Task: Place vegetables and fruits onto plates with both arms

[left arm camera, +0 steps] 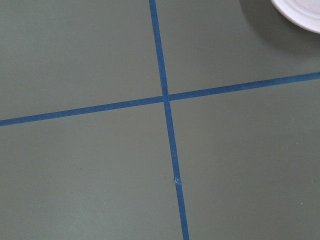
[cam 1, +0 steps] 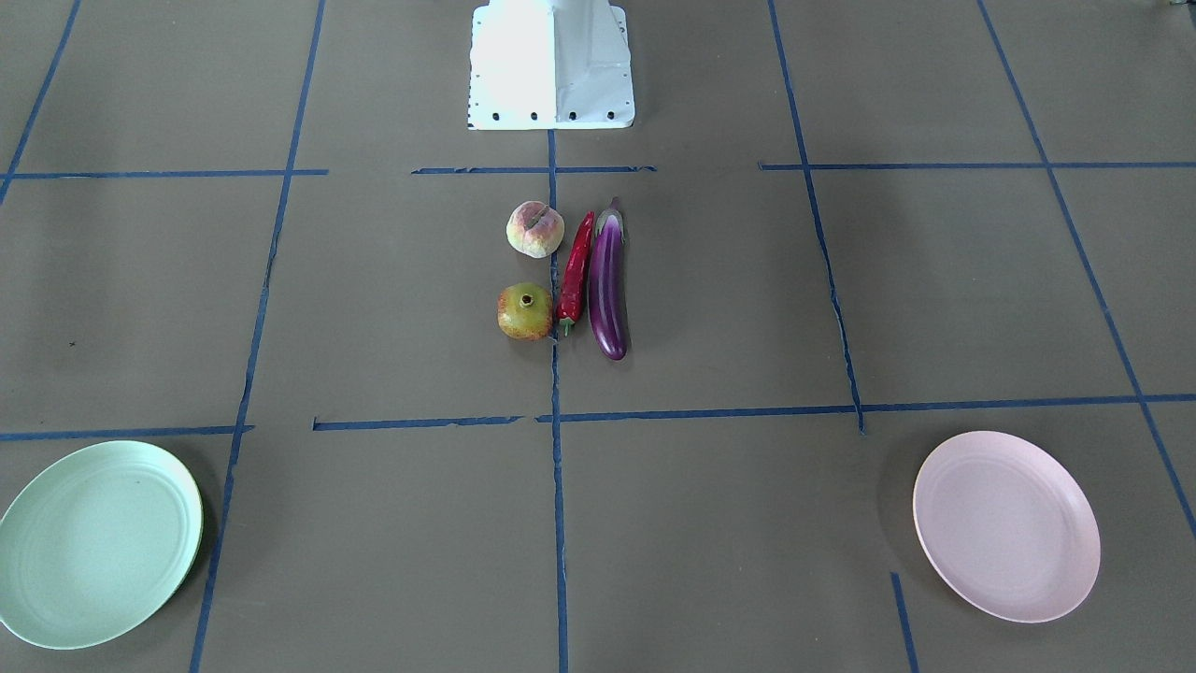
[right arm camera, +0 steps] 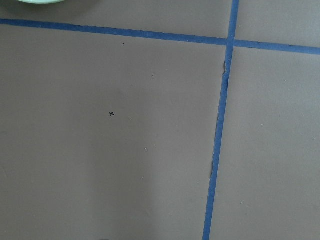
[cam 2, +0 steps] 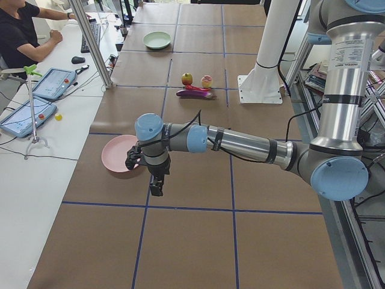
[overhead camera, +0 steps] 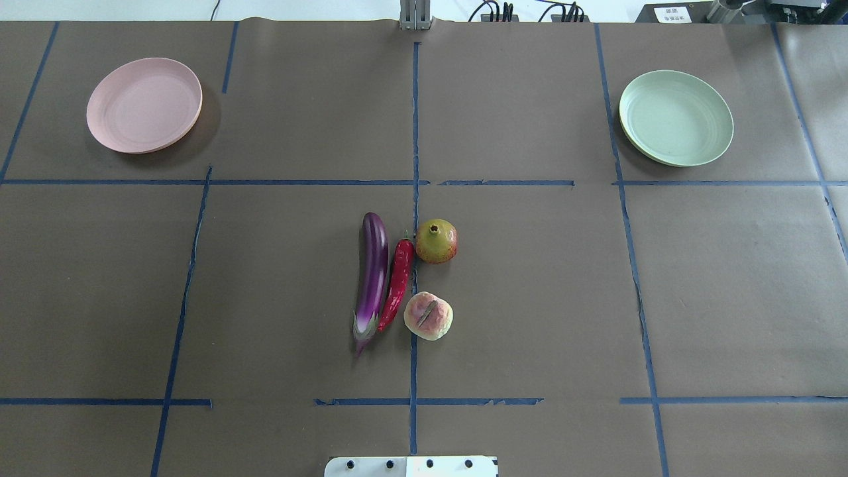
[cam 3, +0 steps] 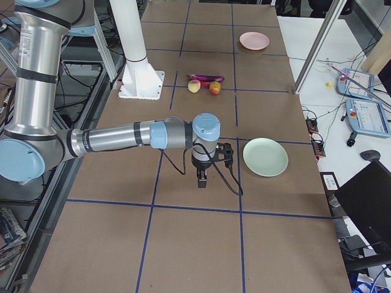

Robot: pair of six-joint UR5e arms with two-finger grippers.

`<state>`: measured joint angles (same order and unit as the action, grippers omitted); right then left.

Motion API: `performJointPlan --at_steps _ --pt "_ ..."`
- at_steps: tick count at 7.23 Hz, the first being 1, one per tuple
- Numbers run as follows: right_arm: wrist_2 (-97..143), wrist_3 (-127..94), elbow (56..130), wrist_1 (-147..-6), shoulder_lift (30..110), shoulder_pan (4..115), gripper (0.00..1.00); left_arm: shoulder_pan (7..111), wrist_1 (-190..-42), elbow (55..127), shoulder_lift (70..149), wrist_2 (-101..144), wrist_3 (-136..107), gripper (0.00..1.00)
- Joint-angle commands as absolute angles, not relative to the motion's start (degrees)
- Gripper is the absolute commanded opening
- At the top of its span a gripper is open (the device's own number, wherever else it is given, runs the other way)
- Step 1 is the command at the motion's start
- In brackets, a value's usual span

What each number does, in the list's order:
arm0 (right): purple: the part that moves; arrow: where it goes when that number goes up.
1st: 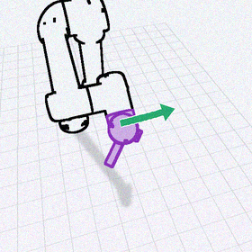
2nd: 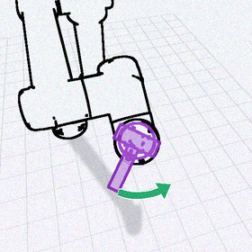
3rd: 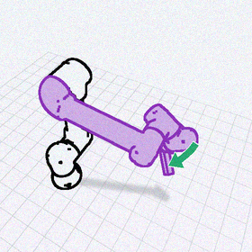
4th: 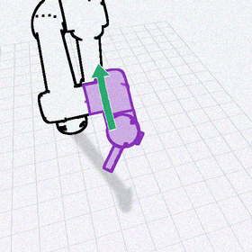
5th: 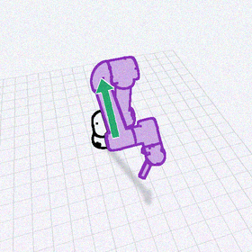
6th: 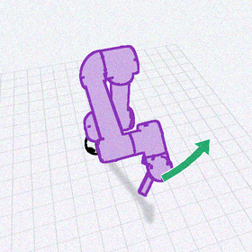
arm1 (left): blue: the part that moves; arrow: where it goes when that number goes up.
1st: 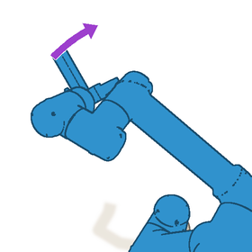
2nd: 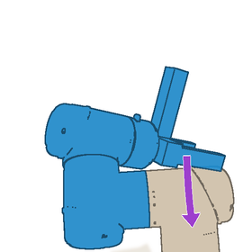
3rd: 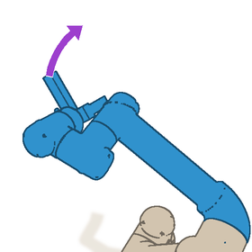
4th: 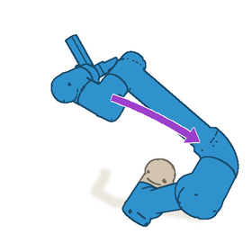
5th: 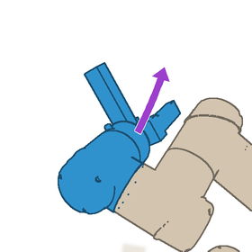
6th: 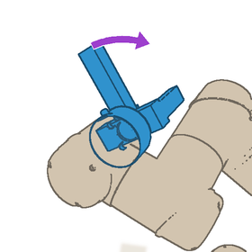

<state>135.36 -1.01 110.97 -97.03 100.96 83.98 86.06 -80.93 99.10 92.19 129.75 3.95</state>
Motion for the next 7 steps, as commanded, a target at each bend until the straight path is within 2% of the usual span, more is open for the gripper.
performJointPlan --at_steps 1,7 --pt "135.35 -1.05 110.83 -97.03 101.07 83.94 1.00 85.78 -82.17 100.10 90.72 130.86 3.87 1.00" --pt "135.62 -1.23 110.30 -96.94 100.99 82.45 1.00 85.78 -82.27 100.02 90.18 132.89 3.96 1.00"
